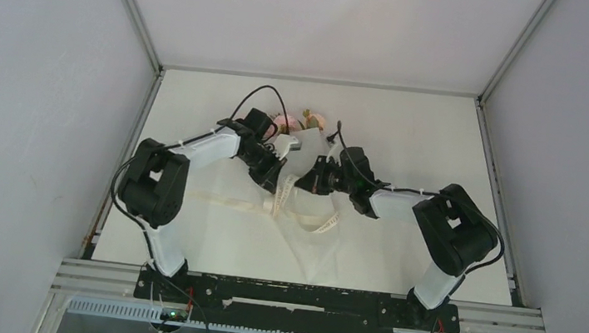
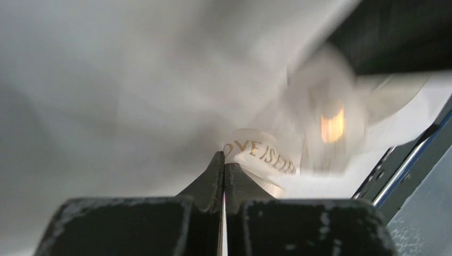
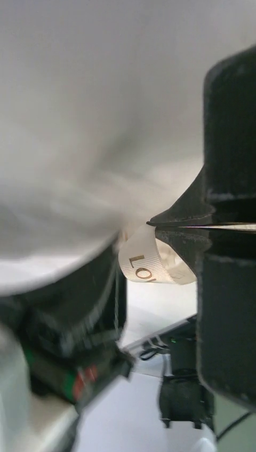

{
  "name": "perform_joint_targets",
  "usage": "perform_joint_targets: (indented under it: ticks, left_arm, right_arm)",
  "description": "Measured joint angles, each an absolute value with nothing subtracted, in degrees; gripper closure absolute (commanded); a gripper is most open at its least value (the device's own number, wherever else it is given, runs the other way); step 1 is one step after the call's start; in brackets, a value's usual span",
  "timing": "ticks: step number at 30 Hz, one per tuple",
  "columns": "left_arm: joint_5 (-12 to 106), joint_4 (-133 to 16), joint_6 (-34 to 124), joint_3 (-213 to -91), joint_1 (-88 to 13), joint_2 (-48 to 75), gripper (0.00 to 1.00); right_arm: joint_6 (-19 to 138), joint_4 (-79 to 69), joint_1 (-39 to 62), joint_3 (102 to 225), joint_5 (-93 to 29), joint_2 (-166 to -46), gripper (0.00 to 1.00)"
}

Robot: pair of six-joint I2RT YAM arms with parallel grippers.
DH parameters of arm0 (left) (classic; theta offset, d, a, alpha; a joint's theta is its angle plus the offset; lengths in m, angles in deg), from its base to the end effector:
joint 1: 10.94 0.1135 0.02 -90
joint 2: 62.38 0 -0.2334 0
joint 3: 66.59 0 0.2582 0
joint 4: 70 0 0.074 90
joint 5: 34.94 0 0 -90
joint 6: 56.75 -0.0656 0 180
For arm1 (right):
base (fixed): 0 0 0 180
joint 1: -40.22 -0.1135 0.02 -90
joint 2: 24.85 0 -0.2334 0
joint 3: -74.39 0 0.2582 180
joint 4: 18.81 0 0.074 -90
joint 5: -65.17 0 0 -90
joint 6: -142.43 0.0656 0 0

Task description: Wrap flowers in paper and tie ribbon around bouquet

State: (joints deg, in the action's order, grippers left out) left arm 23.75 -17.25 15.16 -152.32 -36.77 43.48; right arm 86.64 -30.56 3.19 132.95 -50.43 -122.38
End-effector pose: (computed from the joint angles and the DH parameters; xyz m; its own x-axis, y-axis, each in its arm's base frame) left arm 0.3132 -0.1895 0.1249 -0.6593 0.6139 -0.4340 0.7518 0.5383 -0.3807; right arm 0.2781 0.2453 0.1216 -0.7798 0.0469 -0.6243 -0.4975 0.5589 0.6634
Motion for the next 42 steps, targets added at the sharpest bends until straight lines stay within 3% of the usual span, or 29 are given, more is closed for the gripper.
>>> perform_joint_targets:
  ticks: [10, 17, 24, 35, 42]
  left_arm:
    - [29.61, -7.92, 3.6, -142.03, -33.95, 28.25, 1.0]
    - [32.36, 1.7, -1.97, -145.41, -45.42, 19.64, 1.0]
    - [35.84, -4.05, -2.78, -158.75, -49.31, 24.69, 1.0]
    - [38.31, -15.66, 0.74, -160.17, -45.55, 38.04, 0.99]
    - [37.26, -20.05, 3.41, -160.17, -43.35, 40.53, 0.97]
  right_arm:
    - [93.57, -33.31, 8.1, 136.78, -47.4, -129.36, 1.0]
    - [96.55, -33.4, 8.32, 139.31, -49.1, -134.27, 1.0]
    - [98.43, -37.42, 8.98, 138.18, -57.39, -134.32, 0.84]
    - [98.67, -38.34, 9.87, 132.91, -64.07, -130.45, 0.7]
    - [98.84, -40.87, 9.87, 130.94, -66.3, -129.4, 0.5]
